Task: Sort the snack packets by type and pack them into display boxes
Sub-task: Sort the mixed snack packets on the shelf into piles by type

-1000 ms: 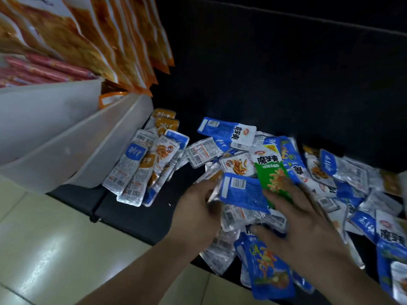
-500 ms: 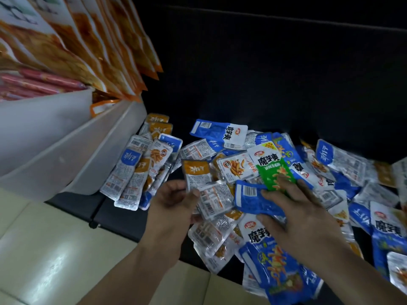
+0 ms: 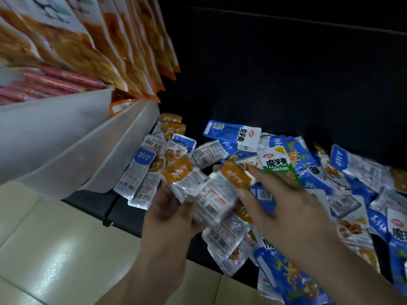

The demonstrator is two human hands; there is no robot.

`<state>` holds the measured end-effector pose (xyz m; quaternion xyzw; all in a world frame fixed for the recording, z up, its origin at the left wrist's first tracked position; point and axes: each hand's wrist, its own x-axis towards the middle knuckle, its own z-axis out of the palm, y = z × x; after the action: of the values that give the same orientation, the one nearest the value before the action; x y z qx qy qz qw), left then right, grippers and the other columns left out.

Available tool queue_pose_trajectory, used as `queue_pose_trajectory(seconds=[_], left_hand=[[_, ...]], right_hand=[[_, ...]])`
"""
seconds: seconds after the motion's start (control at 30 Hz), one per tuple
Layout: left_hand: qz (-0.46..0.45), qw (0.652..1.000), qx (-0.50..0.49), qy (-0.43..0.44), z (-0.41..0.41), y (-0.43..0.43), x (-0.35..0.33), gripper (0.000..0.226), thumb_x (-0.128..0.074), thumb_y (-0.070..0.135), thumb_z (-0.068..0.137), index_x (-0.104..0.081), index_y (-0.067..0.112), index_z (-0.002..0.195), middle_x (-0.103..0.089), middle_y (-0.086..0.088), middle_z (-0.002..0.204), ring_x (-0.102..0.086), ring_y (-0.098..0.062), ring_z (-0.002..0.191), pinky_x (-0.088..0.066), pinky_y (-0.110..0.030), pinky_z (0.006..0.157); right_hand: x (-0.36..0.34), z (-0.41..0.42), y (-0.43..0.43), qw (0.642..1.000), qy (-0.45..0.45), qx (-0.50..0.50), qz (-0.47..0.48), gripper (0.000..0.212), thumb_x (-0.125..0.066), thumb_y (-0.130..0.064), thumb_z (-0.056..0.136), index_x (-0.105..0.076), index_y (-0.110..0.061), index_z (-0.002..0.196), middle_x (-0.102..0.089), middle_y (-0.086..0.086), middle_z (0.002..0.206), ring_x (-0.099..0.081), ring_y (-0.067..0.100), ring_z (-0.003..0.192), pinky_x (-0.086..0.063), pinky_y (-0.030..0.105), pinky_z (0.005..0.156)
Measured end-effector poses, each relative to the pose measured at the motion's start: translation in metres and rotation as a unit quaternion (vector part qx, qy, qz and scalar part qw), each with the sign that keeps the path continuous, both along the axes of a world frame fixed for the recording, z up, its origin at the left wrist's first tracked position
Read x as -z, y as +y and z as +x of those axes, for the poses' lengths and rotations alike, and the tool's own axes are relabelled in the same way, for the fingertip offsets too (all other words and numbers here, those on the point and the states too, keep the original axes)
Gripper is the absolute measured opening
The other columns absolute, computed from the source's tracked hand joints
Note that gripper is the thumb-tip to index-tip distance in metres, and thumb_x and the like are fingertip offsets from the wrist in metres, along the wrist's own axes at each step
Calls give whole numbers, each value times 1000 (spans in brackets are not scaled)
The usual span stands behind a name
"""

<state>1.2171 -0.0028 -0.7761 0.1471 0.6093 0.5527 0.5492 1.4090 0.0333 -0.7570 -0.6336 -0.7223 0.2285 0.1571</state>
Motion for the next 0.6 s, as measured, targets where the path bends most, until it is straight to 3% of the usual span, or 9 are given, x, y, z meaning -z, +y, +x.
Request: queue_pose_trajectory(seconds=[0.07,0.13,0.27,0.33,0.4,0.5,0.57,0.6], left_hand=[[-5,998,57,-5,9,-5,-2,30,-57,1,102,-68,21,121,-79,-2,111,-78,-27,97,-65,-48,74],[-11,992,126,-8,16,-9,-5,34,-54,-1,102,-68,23,122,-79,-1,110,-78,-24,97,-65,-44,74],[-13,984,177,10,10,-11,-8,32,-60,1,101,-66,22,125,-79,-4,109,-78,-27,96,-64,-49,82],[5,986,158,45,-4,-6,-11,29,-64,3,99,-68,21,121,-79,-6,109,-78,-29,96,-64,-51,83],[26,989,121,78,-24,7,-14,26,-64,5,99,-70,20,120,-79,-6,111,-77,-29,99,-62,-51,84],[32,993,53,103,-61,34,-9,23,-66,14,98,-70,20,120,-79,-2,110,-77,-25,99,-64,-45,79],[30,971,41,235,-82,41,0,26,-73,27,95,-69,30,121,-77,6,115,-75,-18,104,-63,-34,81],[31,943,44,328,-87,39,5,31,-76,30,93,-66,35,122,-73,8,121,-72,-14,107,-60,-25,79]], right_hand=[[-8,-13,0,986,143,32,-84,57,-54,-65,89,-51,-49,144,-64,-26,107,-63,-7,100,-59,33,86],[-6,-16,3,977,190,52,-80,52,-68,-45,91,-52,-52,140,-71,-22,97,-64,-12,96,-61,33,88],[-6,-20,4,940,313,9,-135,59,-70,-22,95,-51,-54,141,-66,-34,124,-63,-10,115,-52,27,101],[-2,-18,3,930,338,16,-143,60,-67,-19,96,-50,-59,138,-62,-41,122,-62,-14,113,-53,18,91],[5,-10,3,944,307,47,-113,48,-67,-26,97,-56,-62,126,-64,-37,114,-59,-19,107,-53,13,83],[20,10,0,988,142,43,-46,29,-66,-34,93,-64,-51,116,-61,-29,122,-58,-5,117,-51,32,98],[31,19,-5,999,22,23,11,32,-70,-38,90,-70,-37,122,-63,-11,132,-58,23,128,-51,52,103],[34,22,-8,999,-38,4,31,36,-72,-42,89,-72,-31,124,-64,-4,135,-57,32,131,-51,60,102]])
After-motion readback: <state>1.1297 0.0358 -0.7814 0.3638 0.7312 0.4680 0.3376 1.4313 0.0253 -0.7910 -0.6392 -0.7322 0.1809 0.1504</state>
